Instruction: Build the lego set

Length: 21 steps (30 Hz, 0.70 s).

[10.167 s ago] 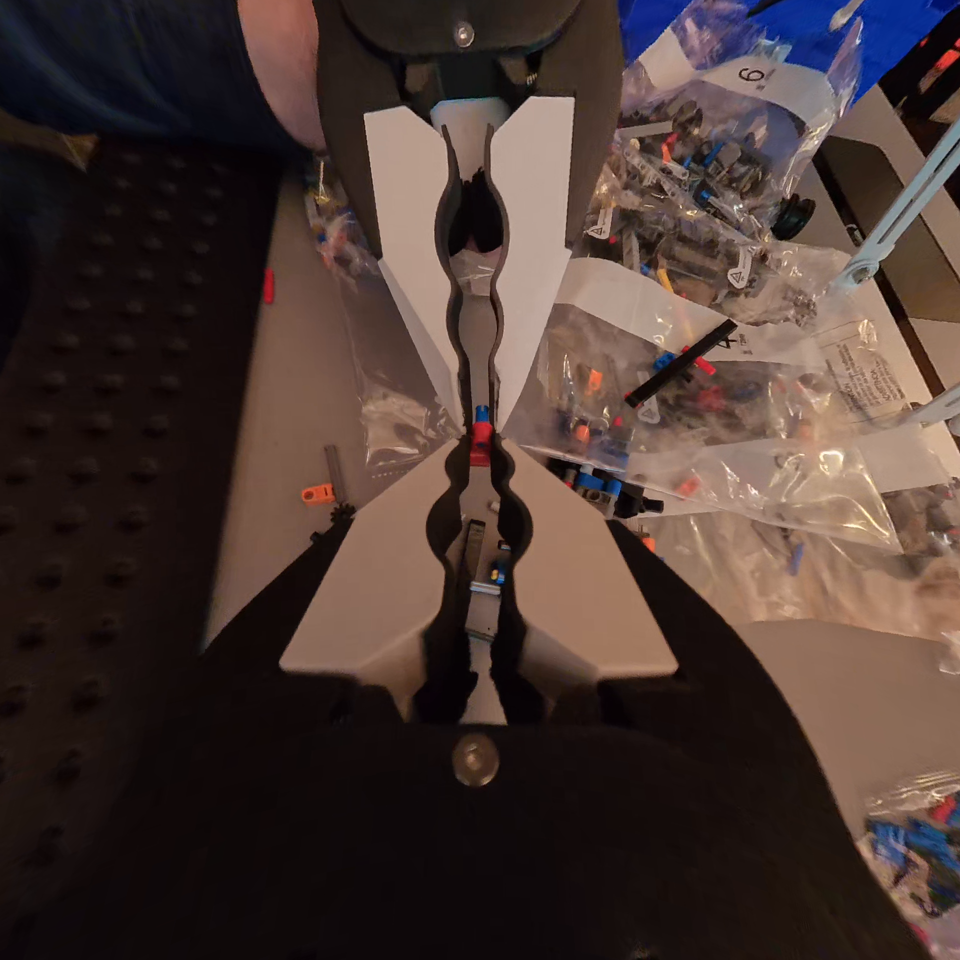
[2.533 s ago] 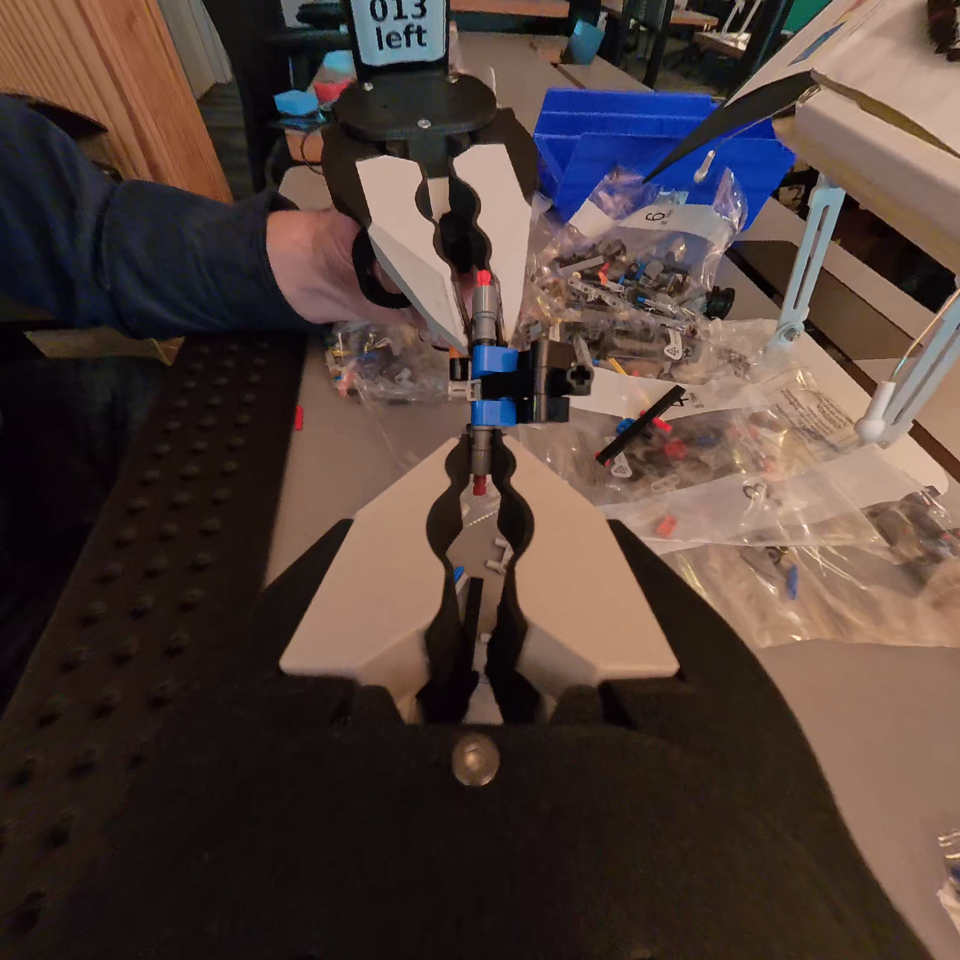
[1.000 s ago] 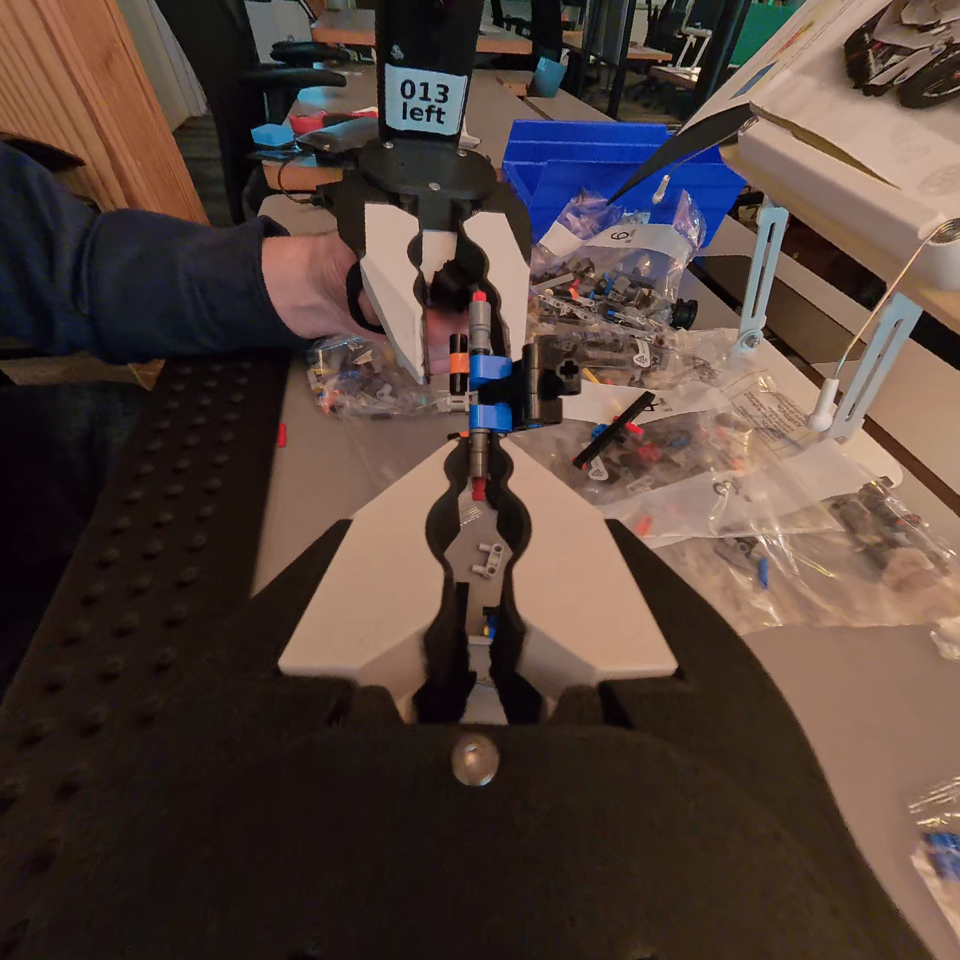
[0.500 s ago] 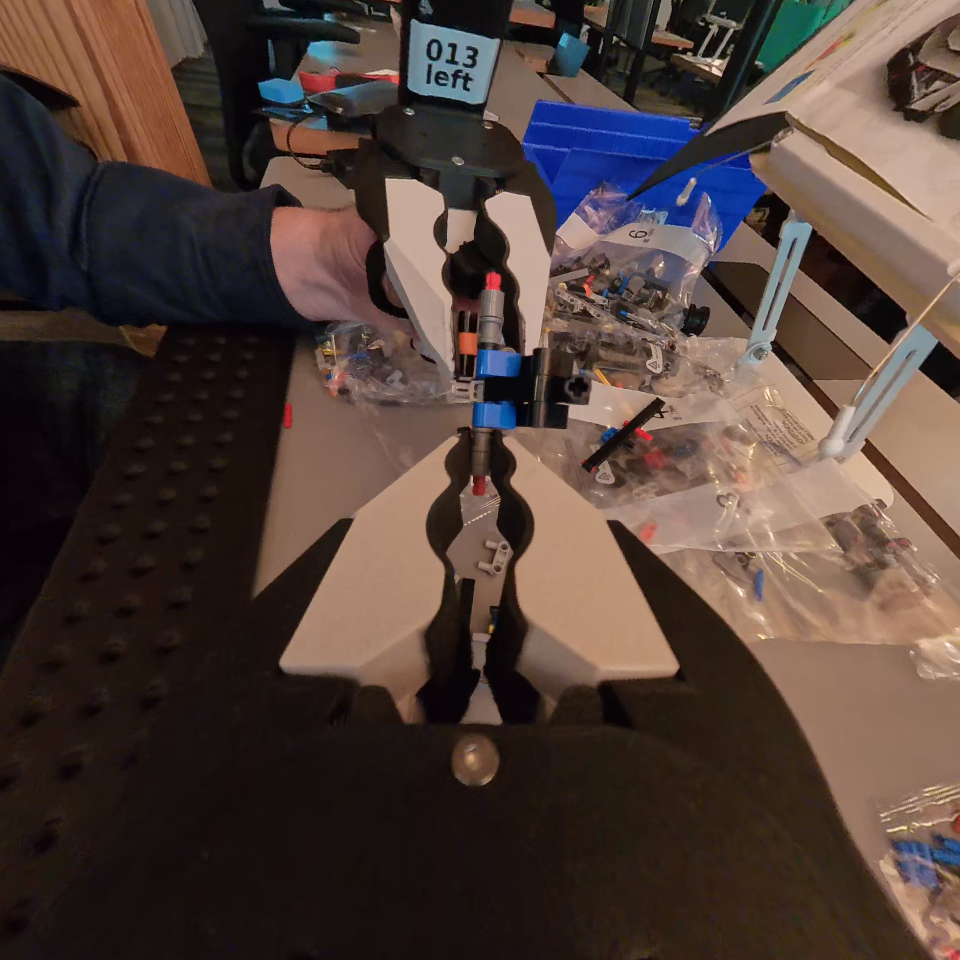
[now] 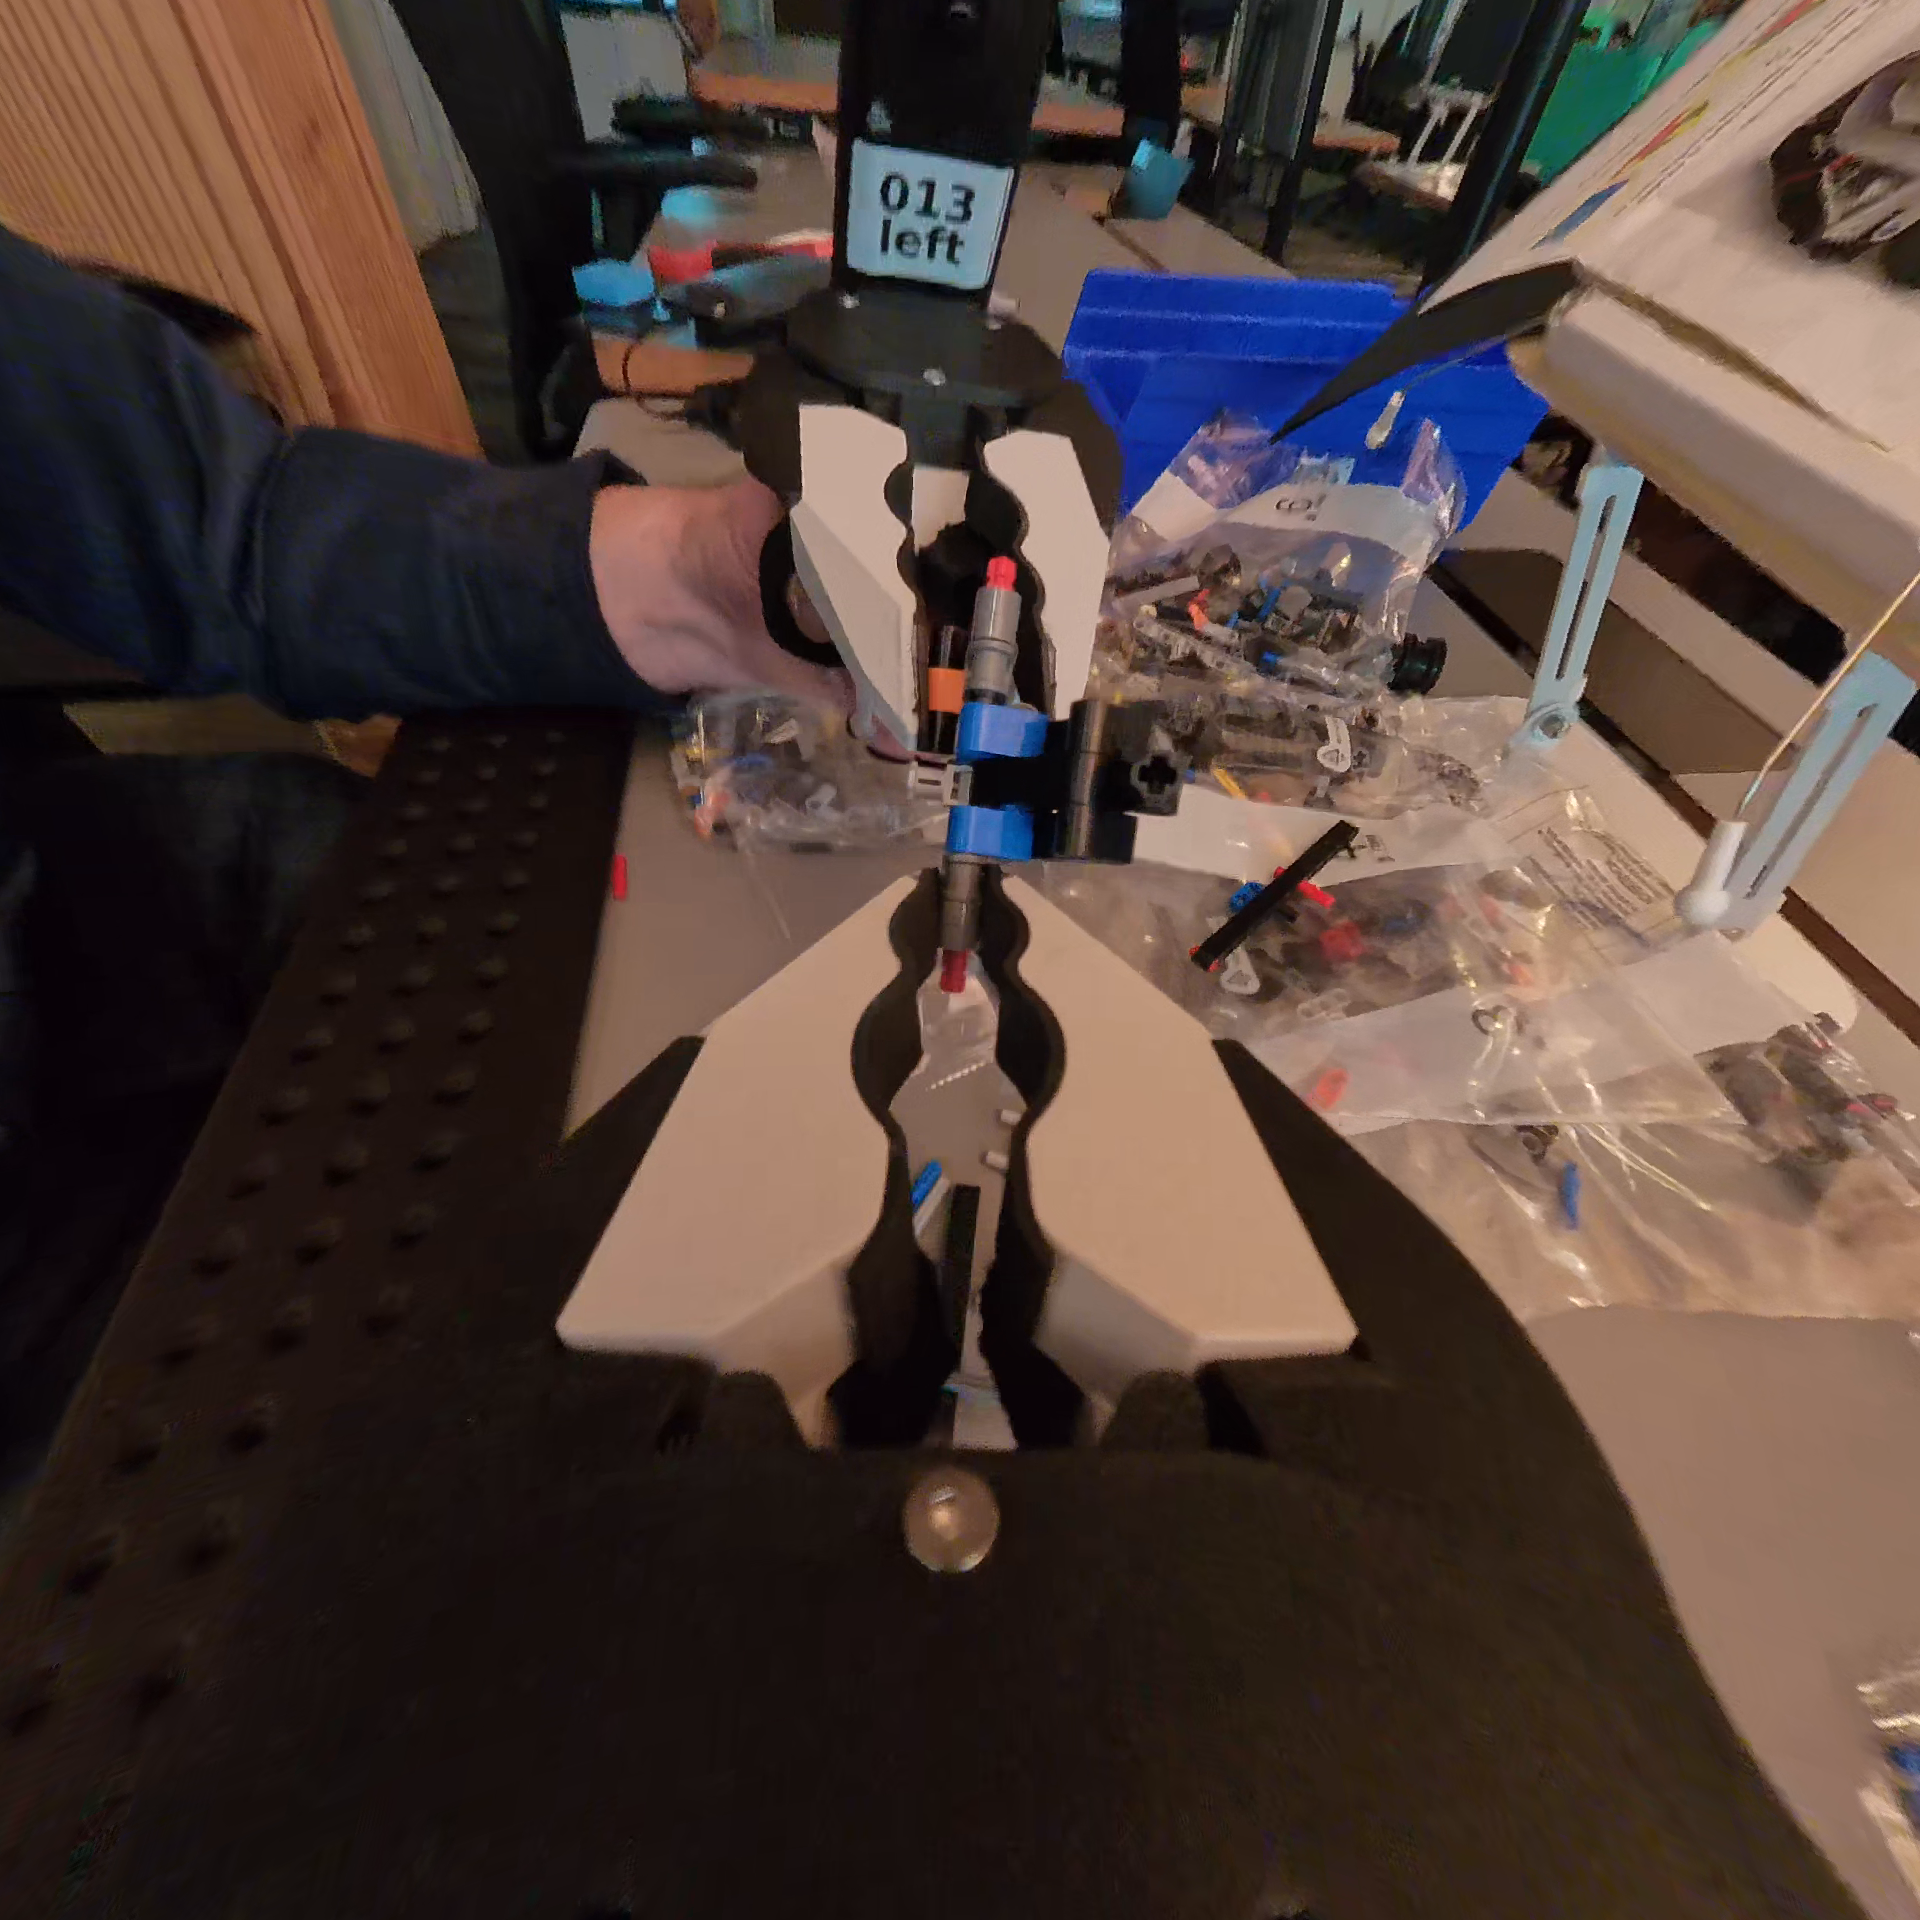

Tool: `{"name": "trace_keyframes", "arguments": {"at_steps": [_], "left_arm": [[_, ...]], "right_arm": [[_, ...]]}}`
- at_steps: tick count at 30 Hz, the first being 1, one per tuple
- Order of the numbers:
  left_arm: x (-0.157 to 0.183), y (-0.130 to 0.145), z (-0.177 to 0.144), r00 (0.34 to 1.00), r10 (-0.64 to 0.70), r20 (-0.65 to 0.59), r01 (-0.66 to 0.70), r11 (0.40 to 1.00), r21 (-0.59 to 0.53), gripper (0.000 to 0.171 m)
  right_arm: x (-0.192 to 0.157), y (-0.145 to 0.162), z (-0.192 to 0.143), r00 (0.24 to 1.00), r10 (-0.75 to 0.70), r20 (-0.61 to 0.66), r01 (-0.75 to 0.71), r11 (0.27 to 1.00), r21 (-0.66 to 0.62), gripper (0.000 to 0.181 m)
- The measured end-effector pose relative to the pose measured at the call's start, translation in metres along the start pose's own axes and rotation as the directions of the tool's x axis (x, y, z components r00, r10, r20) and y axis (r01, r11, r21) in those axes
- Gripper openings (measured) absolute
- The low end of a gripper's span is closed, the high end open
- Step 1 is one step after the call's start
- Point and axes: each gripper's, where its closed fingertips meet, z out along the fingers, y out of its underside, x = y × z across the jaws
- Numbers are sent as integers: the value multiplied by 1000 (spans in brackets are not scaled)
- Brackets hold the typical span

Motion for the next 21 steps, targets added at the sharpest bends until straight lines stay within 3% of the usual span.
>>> {"name": "trace_keyframes", "arguments": {"at_steps": [4,11,15,21], "left_arm": [[1,6,1,999,49,3,-49,997,-58,23],[3,5,5,999,-8,-39,7,1000,-7,31],[5,6,9,999,-6,-43,5,1000,-9,38],[7,7,19,999,-20,-48,20,1000,-3,26]], "right_arm": [[0,3,1,1000,-4,8,5,1000,-13,5],[2,-1,1,999,39,17,-40,999,21,5],[2,-13,-5,995,85,58,-91,990,110,5],[-2,-9,5,996,68,65,-73,994,79,5]]}}
